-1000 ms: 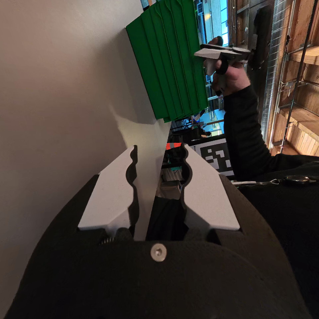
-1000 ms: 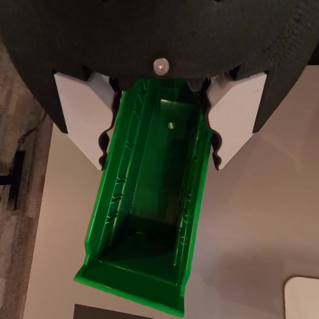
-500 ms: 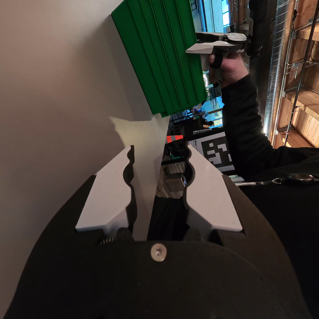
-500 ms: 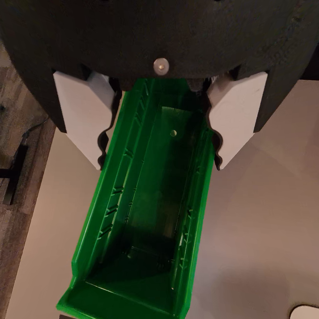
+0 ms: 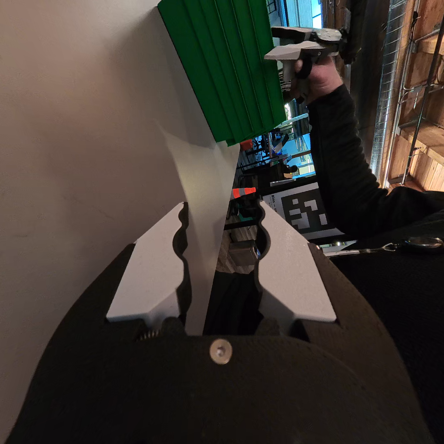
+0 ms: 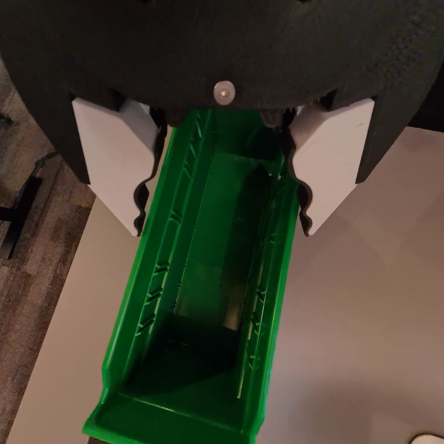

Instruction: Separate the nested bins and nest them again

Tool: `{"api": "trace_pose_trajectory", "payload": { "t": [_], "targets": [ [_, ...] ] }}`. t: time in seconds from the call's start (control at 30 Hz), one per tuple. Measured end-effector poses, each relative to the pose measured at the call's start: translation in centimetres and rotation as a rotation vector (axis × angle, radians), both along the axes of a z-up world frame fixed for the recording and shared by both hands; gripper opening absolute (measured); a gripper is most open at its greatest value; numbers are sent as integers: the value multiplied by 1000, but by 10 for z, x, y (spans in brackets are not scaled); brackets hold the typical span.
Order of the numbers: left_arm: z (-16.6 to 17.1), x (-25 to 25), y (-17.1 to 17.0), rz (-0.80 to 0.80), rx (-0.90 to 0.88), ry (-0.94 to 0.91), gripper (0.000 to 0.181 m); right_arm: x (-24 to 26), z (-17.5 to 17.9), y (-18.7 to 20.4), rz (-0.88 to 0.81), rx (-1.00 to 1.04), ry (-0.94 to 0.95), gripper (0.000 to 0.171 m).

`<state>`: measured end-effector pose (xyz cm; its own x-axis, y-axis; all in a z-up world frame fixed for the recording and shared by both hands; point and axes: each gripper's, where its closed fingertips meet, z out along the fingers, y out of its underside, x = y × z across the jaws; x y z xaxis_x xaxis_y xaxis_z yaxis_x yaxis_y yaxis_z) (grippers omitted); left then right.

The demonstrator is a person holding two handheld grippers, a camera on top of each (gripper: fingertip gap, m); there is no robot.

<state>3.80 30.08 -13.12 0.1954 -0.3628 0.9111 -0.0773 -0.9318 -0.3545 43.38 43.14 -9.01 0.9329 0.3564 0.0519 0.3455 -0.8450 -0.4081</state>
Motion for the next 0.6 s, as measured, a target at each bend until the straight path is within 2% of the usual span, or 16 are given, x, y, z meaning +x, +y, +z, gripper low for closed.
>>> {"api": "trace_pose_trajectory", "payload": {
  "t": [0.27, 0.6],
  "targets": [
    [-4, -2, 3, 17, -15, 12, 53, 0, 11, -22, -42, -31, -12, 122],
    [-8, 11, 2, -15, -17, 18, 53, 5, 9, -20, -46, -52, -41, 98]
  ]
}}
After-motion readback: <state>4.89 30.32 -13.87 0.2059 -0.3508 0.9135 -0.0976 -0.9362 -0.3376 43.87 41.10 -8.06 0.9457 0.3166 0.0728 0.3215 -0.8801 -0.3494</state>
